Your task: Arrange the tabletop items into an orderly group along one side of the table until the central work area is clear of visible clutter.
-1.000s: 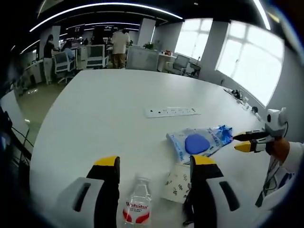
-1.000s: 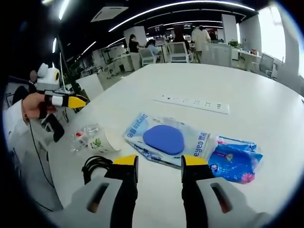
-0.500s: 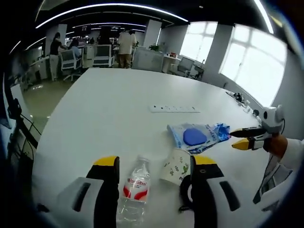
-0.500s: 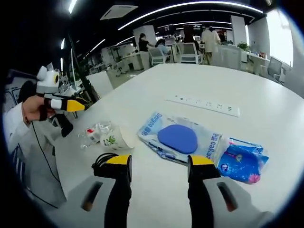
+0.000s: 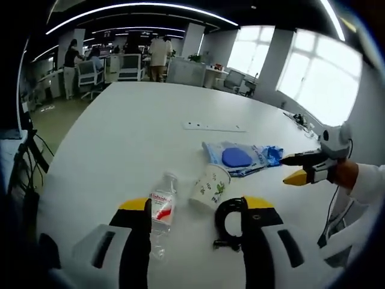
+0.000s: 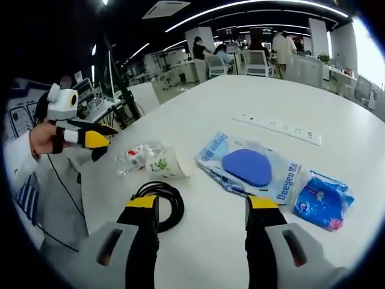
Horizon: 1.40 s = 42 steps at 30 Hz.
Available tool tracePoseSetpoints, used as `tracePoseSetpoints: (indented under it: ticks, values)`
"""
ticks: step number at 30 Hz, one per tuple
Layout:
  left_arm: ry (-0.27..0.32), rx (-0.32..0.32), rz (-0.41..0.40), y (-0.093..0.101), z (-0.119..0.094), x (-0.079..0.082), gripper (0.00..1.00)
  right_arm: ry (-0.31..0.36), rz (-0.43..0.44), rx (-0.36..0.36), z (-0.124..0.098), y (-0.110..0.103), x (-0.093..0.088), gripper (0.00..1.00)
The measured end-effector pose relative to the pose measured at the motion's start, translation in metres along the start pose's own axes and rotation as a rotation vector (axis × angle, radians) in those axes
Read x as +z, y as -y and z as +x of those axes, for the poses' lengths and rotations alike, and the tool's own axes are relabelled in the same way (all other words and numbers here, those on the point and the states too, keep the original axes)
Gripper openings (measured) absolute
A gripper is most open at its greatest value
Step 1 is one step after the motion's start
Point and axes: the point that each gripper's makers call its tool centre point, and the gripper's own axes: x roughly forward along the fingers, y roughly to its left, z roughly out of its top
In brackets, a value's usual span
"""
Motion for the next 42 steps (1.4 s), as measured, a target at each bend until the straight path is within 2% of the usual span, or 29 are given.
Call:
tracePoseSetpoints:
  ticks: [18, 23, 33, 42]
  values:
    - [-0.025, -0.021, 0.008, 0.024, -0.005, -0.032, 0.57, -0.066, -0.054, 0.061, 0.016, -0.030, -0.016, 0.55]
    - [-0.054, -0.032, 0.019, 0.028, 0.003, -0.045, 0.56, -0.082, -0.069, 0.080, 0.023, -0.038, -0.019, 0.54]
    - [-0.082, -0.040, 0.042, 0.032, 0.018, -0.057, 0.52, -0.115, -0.091, 0.102, 0.037, -0.045, -0.028, 0.53]
    - [-0.126, -0.055, 0.085, 0.041, 0.044, -0.070, 0.46, -0.154, -0.116, 0.107, 0.053, -0.049, -0.038, 0.49]
